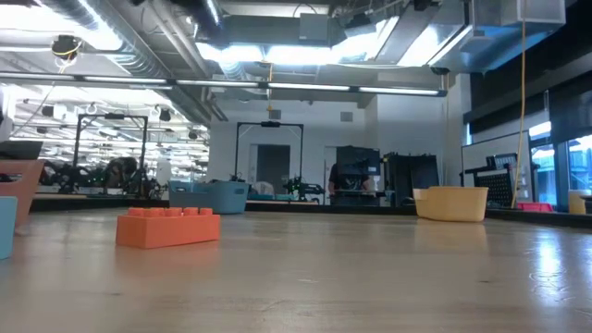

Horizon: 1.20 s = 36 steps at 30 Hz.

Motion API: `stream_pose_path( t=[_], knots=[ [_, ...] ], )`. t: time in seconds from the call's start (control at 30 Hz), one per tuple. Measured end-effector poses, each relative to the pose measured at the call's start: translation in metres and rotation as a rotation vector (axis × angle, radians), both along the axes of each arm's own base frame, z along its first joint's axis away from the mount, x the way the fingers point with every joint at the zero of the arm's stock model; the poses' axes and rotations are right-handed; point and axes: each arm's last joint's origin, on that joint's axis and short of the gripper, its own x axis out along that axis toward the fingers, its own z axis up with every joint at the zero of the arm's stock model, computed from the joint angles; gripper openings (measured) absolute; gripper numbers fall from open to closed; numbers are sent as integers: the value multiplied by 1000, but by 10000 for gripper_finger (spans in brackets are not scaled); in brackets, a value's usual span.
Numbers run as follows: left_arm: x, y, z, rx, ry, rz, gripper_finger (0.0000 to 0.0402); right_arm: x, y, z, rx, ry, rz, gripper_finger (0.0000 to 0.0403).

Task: Sort & place blocks by color
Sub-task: Put the left blue block into the yellow bin

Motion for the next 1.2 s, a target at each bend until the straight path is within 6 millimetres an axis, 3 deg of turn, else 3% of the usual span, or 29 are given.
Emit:
stream_pose_path(
  t=[0.13, 0.27, 0.4, 0.6, 0.73, 1.0, 1.2],
  knots=[
    [-1, 25, 10, 9, -292, -18, 44, 5, -2, -4, 15, 25, -56, 152],
    [13, 39, -11, -69, -541, -76, 44, 14, -2, -12, 39, 76, -61, 172],
    [28, 46, -30, -191, -716, -81, 44, 26, -2, -16, 26, 191, -62, 224],
    [47, 45, -48, -396, -744, -54, 44, 53, -3, -8, -238, 324, -138, 316],
    [57, 45, -58, -544, -764, 3, 44, 72, 0, -4, -434, 383, -207, 345],
    [69, 45, -69, -648, -792, 64, 44, 106, 5, -13, -557, 465, -268, 335],
    [71, 46, -68, -656, -821, 90, 44, 118, 5, -22, -565, 481, -285, 313]
  ],
)
